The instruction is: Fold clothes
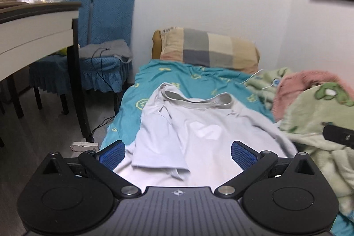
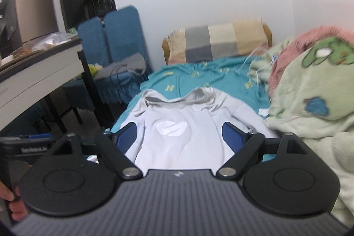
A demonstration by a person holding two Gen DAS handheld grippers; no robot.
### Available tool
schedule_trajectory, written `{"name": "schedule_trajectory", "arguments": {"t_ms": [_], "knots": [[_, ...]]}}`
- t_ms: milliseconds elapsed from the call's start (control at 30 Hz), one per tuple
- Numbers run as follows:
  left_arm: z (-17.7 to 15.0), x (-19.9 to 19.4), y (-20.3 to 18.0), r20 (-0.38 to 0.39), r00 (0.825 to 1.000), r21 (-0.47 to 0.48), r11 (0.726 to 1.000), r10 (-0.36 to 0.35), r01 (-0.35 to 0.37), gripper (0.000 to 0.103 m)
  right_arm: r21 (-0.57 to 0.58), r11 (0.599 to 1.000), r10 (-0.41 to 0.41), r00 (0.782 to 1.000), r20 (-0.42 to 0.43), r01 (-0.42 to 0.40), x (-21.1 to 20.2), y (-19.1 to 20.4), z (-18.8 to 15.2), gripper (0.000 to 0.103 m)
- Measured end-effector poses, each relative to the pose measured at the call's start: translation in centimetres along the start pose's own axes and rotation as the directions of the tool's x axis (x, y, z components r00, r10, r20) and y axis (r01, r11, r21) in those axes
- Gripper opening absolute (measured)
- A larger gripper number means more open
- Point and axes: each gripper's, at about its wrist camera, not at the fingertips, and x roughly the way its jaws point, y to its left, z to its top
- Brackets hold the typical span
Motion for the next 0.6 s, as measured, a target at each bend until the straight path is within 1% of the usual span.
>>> {"name": "schedule_trajectory", "arguments": {"t_ms": [100,200,267,400,500,600], "knots": [[-2.1,-2.5,-0.6,0.041,0.999,0.035,0.999,-0.003,0.002,0.103,0.018,1.000,0.014,1.000,0.019,-0.014,-1.6,-0.6,-2.4,0.085],[-3.4,-3.4,-1.0,0.056,0.998,0.054,0.998,0.008,-0.011,0.103,-0.013,1.000,0.007,1.000,-0.009,-0.007,-1.1,-0.8,-3.5,0.085],[-3.5,-3.0,-1.0,0.057,0.998,0.053,0.998,0.030,-0.033,0.103,-0.022,1.000,0.006,1.000,0.002,-0.006,-0.9,-0.8,-3.4,0.085],[-3.7,-2.1,-0.4,0.038,0.999,0.025,0.999,0.035,-0.036,0.103,0.010,1.000,0.015,1.000,0.016,-0.015,-0.3,-0.8,-3.6,0.085],[-3.8,-1.6,-0.1,0.027,0.999,0.014,0.999,0.036,-0.036,0.103,-0.010,1.000,-0.014,1.000,0.005,0.014,0.2,-0.7,-4.0,0.085],[-4.0,-1.4,-0.1,0.018,0.999,0.013,0.999,0.029,-0.030,0.102,0.006,1.000,-0.027,1.000,-0.011,0.027,0.5,-0.9,-4.4,0.085]]}}
